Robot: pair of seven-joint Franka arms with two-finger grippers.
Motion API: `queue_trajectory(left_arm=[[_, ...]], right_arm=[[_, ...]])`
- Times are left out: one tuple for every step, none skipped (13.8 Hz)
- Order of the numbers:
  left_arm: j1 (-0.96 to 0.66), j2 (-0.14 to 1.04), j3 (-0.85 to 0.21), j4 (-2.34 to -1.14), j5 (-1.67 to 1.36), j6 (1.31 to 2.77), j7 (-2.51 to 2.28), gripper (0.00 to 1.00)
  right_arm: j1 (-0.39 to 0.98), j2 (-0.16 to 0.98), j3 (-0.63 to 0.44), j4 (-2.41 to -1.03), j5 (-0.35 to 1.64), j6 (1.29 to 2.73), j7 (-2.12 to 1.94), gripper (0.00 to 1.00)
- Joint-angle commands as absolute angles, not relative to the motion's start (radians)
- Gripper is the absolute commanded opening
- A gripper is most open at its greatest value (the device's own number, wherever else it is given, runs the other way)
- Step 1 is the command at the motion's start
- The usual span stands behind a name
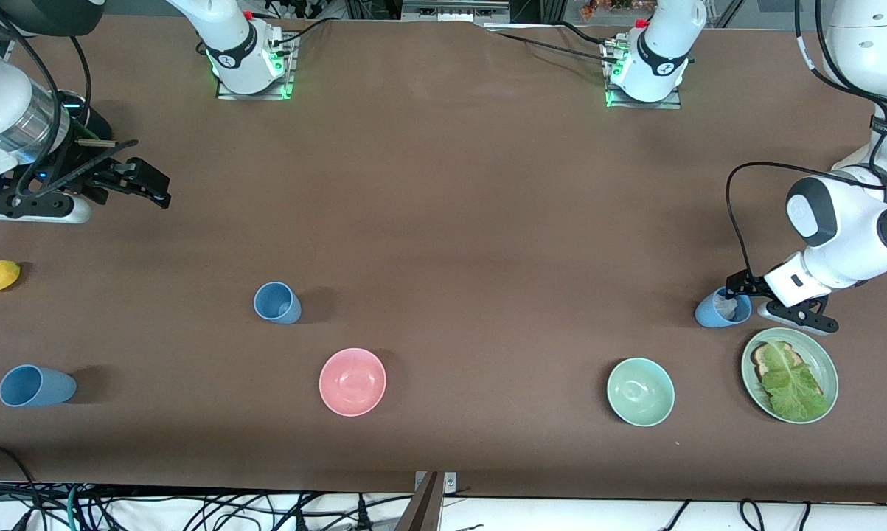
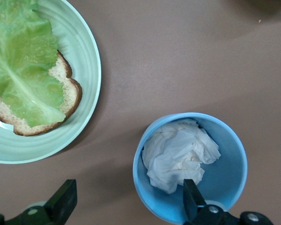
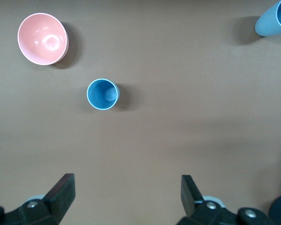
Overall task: Stack blue cups with both arms
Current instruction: 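Lower the left gripper around the tissue cup and close it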
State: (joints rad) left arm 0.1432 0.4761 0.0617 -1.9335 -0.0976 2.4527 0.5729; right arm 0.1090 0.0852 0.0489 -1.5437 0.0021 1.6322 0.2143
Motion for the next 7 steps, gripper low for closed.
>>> queue_trajectory(left_arm=[[0.132,0.480,0.072,-1.934,-0.150,2.473,0.595,0.65],[0.132,0.480,0.072,-1.933,-0.164,2.473,0.591,0.33],[0.132,0.480,0.072,-1.931,-0.175,2.473,0.591,0.14],[0.132,0.480,0.072,-1.931,-0.175,2.473,0.594,0.00],[0.132,0.480,0.072,-1.931,-0.175,2.473,0.600,0.00],[0.133,0.480,0.072,-1.930,-0.173,2.473,0.604,0.00],[0.133,0.480,0.072,-1.925,-0.172,2.473,0.606,0.00]], right_arm=[[0.107,0.084,0.052,-1.537,-0.006,1.629,0.212,1.00],[0.107,0.083,0.052,-1.537,-0.006,1.629,0.212,1.00],[0.107,0.084,0.052,-1.537,-0.006,1.625,0.212,1.00],[0.107,0.083,0.052,-1.537,-0.006,1.623,0.212,1.00],[0.107,0.084,0.052,-1.537,-0.006,1.623,0.212,1.00],[0.106,0.084,0.052,-1.537,-0.006,1.623,0.212,1.00],[0.106,0.084,0.052,-1.537,-0.006,1.621,0.212,1.00]])
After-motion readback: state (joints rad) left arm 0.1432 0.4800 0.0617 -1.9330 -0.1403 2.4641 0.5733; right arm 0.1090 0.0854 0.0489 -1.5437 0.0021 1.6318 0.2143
